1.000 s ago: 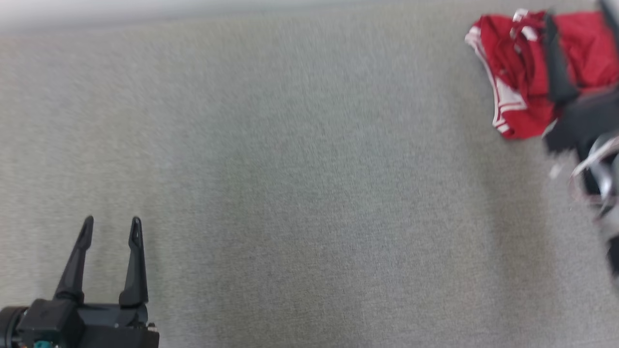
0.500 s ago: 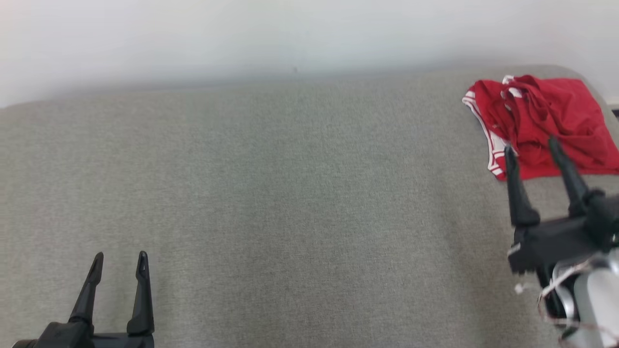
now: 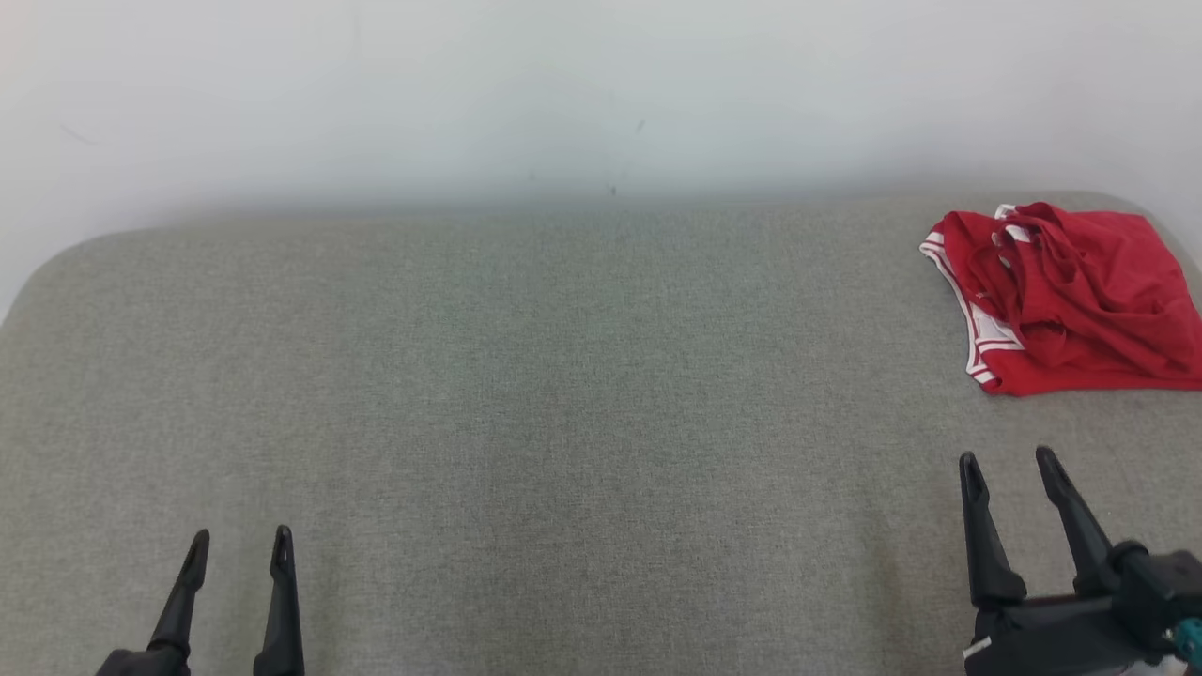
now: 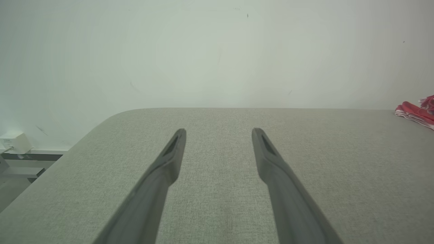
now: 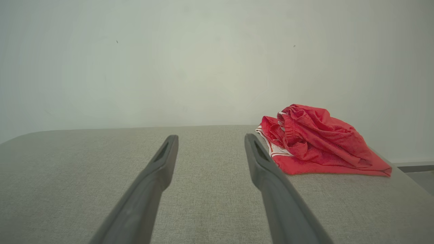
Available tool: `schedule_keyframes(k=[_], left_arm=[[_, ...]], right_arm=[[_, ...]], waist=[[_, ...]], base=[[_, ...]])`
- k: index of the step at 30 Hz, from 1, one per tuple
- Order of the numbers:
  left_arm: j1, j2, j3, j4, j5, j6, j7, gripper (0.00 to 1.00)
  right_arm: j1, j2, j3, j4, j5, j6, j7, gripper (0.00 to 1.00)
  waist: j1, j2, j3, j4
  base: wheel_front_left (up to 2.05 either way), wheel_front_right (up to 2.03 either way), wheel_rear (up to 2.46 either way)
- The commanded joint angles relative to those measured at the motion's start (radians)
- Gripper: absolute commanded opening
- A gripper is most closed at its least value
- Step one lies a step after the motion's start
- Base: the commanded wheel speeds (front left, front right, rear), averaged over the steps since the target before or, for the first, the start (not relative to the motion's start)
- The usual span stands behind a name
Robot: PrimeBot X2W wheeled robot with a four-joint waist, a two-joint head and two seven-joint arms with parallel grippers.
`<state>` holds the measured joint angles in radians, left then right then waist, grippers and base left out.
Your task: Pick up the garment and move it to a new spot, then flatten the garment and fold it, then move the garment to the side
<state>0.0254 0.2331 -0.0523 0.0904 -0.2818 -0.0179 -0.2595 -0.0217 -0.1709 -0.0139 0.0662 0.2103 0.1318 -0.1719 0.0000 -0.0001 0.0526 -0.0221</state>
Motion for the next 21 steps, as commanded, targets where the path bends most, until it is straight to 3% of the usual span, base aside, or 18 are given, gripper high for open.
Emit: schedule_keyframes(k=[1,10,21], left_arm=[[0.016,-0.003,0.000,0.003,0.002,-0.001,-0.006,1.00],[0.053,-0.008,-0.003,0.030,-0.016,0.007,-0.001,1.00],[0.055,-0.005,-0.016,0.064,-0.026,0.009,0.002,1.00]], right_arm=[[0.016,0.007,-0.004,-0.007,0.005,-0.003,-0.005,1.00],[0.125,0.044,-0.012,-0.021,-0.002,-0.003,-0.007,1.00],[0.148,0.045,-0.007,0.007,0.007,-0.003,-0.024,1.00]], waist=[[0.0000,0.0001,-0.013,0.009],[0.0000,0.0001,-0.060,0.021],[0.0000,0.0001,-0.067,0.038]], base=[[0.00,0.00,0.00],[0.00,0.00,0.00],[0.00,0.00,0.00]])
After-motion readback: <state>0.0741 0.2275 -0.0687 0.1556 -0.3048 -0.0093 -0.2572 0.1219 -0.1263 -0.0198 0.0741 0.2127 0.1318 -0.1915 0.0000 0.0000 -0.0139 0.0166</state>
